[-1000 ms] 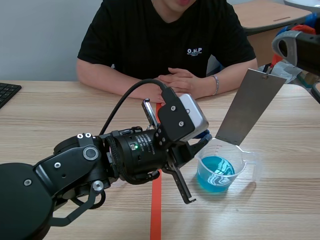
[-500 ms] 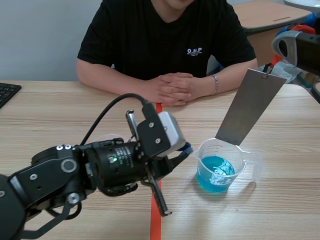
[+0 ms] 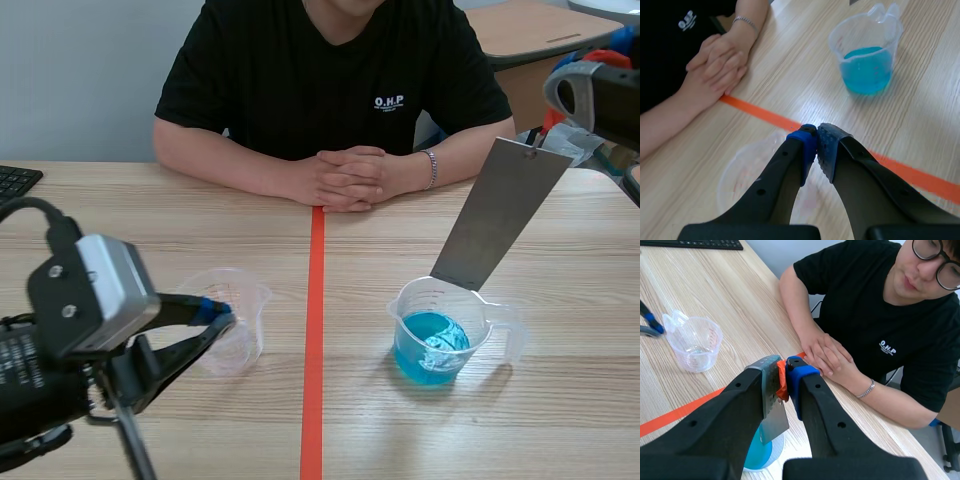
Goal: Do the redox reaction experiment.
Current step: 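Raise the plate and point at it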
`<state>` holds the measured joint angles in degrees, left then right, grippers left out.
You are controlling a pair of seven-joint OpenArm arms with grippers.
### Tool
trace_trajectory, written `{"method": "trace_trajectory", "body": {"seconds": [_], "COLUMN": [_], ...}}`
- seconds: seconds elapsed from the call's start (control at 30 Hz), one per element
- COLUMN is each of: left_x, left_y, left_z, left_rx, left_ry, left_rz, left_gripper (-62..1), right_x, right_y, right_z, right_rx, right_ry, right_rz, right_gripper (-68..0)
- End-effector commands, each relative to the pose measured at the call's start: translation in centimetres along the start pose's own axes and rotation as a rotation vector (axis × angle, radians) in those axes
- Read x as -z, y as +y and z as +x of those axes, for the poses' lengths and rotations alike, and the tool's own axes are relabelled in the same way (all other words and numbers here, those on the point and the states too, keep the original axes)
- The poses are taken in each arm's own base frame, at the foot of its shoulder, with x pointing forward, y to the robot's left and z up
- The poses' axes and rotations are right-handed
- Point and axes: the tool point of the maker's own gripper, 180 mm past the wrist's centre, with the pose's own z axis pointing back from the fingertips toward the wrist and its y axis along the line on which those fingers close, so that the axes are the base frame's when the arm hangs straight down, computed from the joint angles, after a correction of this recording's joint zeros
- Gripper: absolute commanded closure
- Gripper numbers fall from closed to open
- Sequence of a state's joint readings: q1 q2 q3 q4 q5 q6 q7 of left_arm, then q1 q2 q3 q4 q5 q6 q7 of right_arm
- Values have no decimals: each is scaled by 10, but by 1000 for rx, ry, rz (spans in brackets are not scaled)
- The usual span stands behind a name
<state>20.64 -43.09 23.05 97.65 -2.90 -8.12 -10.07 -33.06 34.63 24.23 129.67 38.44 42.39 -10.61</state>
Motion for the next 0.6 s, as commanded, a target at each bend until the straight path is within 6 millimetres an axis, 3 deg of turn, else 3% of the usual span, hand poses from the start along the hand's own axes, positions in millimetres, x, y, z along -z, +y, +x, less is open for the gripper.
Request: {"method": "trace_trajectory", "body": {"seconds": [0.0,0.3,0.57], "left_x": [-9,-81,-137], "left_y": [-1,0,-23], "left_z": [-6,-63,-95], "left_rx": [-51,-179,-298], "left_ry": [14,232,409], "left_rz": [21,200,323], "left_gripper": [-46,-46,-46], "right_x": [0,0,4], "right_y": [0,-1,0], "right_z": [10,11,16], "right_rx": [-19,-24,-29], "right_ry": [-30,-34,-55], "right_rz": [8,5,13], "right_gripper": [-15,-15,-15]}}
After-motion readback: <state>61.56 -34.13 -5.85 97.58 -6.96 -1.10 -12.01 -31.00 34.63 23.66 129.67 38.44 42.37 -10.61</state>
